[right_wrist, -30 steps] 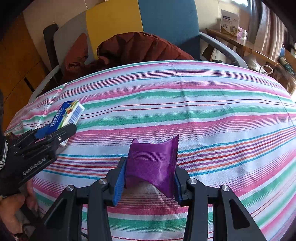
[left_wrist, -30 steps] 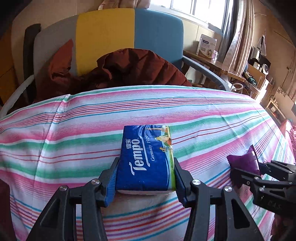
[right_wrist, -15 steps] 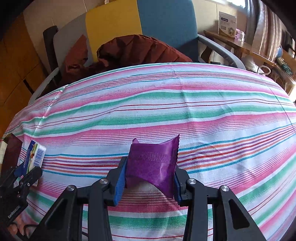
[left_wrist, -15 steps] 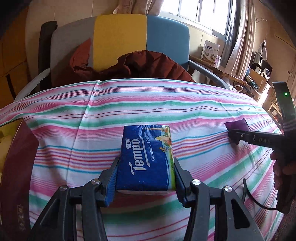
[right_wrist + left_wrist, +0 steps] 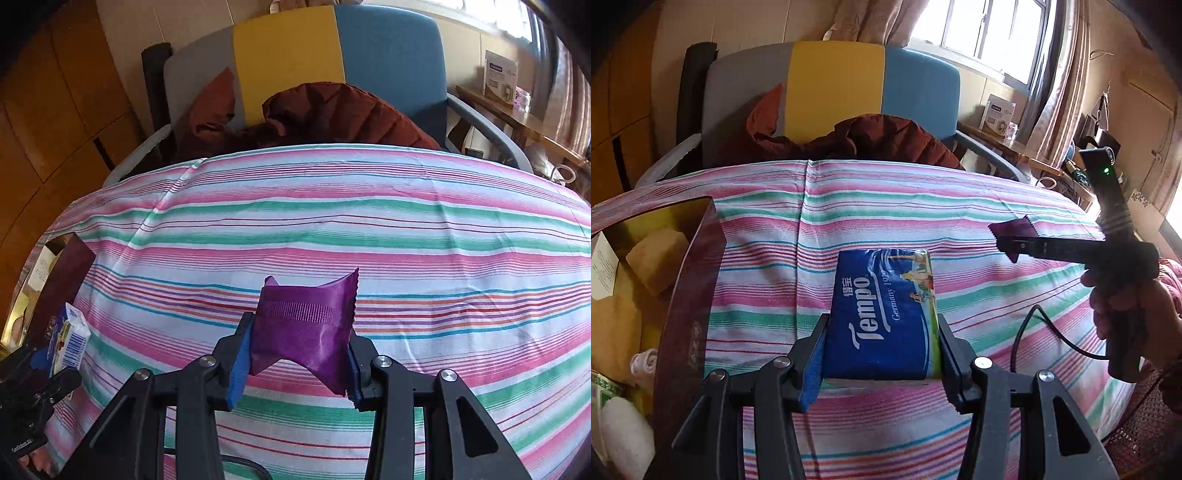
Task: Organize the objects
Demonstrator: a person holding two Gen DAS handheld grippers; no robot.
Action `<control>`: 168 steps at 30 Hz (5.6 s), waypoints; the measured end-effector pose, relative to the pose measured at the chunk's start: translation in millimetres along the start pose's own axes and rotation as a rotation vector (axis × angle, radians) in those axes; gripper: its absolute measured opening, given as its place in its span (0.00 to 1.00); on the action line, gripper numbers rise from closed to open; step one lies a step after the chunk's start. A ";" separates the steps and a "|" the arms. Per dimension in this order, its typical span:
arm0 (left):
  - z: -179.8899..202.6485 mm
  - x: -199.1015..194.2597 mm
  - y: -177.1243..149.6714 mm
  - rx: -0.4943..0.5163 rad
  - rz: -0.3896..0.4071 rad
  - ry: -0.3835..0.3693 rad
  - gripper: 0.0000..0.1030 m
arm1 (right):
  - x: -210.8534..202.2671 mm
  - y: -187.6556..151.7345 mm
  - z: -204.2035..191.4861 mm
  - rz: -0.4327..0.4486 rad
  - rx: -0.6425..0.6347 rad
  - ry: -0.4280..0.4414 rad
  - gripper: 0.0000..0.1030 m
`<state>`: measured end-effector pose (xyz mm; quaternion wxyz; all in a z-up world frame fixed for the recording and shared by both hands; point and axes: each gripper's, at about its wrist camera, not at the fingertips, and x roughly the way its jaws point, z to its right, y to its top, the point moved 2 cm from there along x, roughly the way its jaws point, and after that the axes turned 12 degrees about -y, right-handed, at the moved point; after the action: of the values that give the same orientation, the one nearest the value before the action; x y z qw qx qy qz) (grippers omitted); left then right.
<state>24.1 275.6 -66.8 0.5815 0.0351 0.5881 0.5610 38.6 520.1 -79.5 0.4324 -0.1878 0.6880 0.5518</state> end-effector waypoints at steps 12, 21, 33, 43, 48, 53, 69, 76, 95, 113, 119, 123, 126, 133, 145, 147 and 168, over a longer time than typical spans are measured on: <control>-82.4 -71.1 33.0 -0.285 0.146 0.049 0.51 | -14.0 -4.6 -21.4 0.052 -0.063 0.013 0.41; -179.4 -89.2 38.3 -0.501 0.137 0.185 0.51 | -38.7 -6.8 -52.0 0.067 -0.083 0.070 0.41; -238.0 -64.4 48.7 -0.584 0.041 0.283 0.51 | -91.9 -19.6 -120.4 0.135 -0.205 0.137 0.42; -244.9 -68.4 45.3 -0.591 0.036 0.255 0.55 | -107.7 -30.9 -176.4 0.143 -0.258 0.217 0.42; -225.5 -101.6 34.4 -0.548 0.123 0.180 0.55 | -109.5 -31.6 -204.6 0.137 -0.289 0.261 0.42; -208.6 -132.2 12.7 -0.485 0.170 0.177 0.55 | -110.2 -33.1 -235.6 0.128 -0.314 0.300 0.42; -173.7 -179.9 -20.6 -0.341 0.162 0.268 0.55 | -91.2 -32.3 -333.4 0.104 -0.461 0.281 0.42; -176.8 -191.1 -23.1 -0.363 0.157 0.323 0.55 | -70.4 -29.3 -352.5 0.084 -0.494 0.227 0.43; -185.5 -195.3 -36.0 -0.423 0.123 0.387 0.55 | -66.0 -22.8 -361.4 0.080 -0.481 0.200 0.43; -186.4 -199.3 -40.0 -0.429 0.116 0.424 0.55 | -54.6 -5.0 -348.3 0.089 -0.400 0.160 0.47; -184.2 -198.0 -38.1 -0.418 0.109 0.478 0.55 | -67.2 -2.7 -333.5 0.103 -0.336 0.142 0.55; -183.0 -200.2 -36.2 -0.400 0.109 0.522 0.55 | -81.1 -9.4 -332.5 0.117 -0.306 0.160 0.71; -182.5 -203.3 -34.8 -0.389 0.106 0.555 0.55 | -91.1 -17.2 -337.3 0.118 -0.307 0.184 0.72; -183.8 -213.4 -35.6 -0.398 0.087 0.621 0.55 | -114.7 -29.6 -348.4 0.139 -0.304 0.186 0.79; -172.0 -234.1 -30.9 -0.355 0.094 0.656 0.55 | -133.2 -35.9 -350.1 0.114 -0.223 0.116 0.97; -173.0 -237.4 -31.2 -0.366 0.088 0.641 0.55 | -135.0 -37.1 -351.7 0.121 -0.216 0.075 1.00; -177.3 -245.3 -35.4 -0.415 0.057 0.593 0.55 | -139.3 -41.9 -355.8 0.099 -0.173 -0.092 1.00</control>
<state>-3.7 -17.3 12.3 0.3645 -0.2316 0.6036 0.6702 8.9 148.3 13.3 0.4181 -0.1646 0.6255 0.6379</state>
